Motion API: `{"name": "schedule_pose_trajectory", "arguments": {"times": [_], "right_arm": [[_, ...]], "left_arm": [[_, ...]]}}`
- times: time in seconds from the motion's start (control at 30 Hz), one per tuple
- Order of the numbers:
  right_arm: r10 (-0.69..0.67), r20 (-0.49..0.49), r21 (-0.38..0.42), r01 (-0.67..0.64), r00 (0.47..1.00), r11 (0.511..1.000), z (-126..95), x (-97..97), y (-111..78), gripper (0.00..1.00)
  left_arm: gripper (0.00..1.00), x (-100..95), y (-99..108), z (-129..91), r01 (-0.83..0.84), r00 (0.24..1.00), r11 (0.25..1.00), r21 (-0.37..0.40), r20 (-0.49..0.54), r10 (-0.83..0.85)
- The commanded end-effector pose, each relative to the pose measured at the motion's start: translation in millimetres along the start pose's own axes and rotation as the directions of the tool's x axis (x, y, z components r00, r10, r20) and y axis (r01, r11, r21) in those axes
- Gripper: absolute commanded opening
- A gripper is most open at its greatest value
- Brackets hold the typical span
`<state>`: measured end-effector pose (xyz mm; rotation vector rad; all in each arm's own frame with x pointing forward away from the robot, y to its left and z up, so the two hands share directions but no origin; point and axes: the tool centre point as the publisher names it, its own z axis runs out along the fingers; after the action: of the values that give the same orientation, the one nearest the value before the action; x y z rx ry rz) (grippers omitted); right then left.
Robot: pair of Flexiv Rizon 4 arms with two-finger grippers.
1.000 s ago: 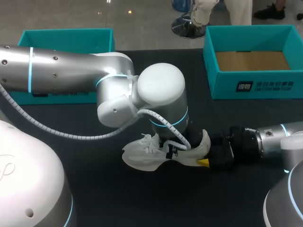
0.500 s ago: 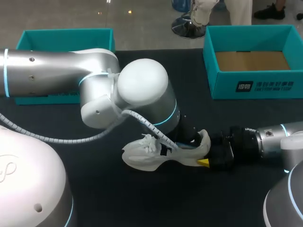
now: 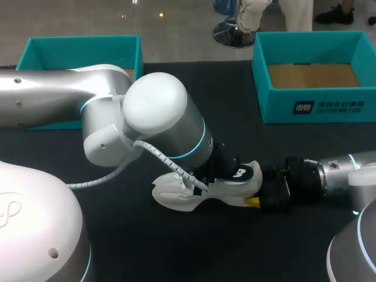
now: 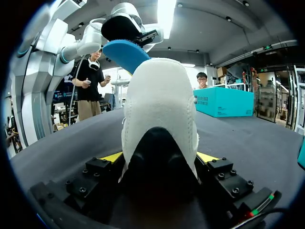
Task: Take the shoe out of the shoebox, open the shoe tongue, remove and reinsert the insole, then place the shoe into the shoebox
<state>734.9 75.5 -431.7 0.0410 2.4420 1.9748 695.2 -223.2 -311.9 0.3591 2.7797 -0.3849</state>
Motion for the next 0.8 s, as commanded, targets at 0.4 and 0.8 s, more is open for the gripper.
{"name": "schedule_pose_trajectory", "arguments": {"times": [0.4,0.8], "right_arm": [[0.002,0.0,0.002,-0.002,1.0,1.0,2.4,-1.4,-3.9,0.0],[0.002,0.0,0.002,-0.002,1.0,1.0,2.4,-1.4,-3.9,0.0]], "left_arm": [[0.0,2.1,-26.8,18.8,0.022,0.999,1.0,-0.006,-0.032,-0.022],[0.0,-2.0,-54.6,19.8,0.008,0.999,1.0,0.023,-0.035,-0.007]]}}
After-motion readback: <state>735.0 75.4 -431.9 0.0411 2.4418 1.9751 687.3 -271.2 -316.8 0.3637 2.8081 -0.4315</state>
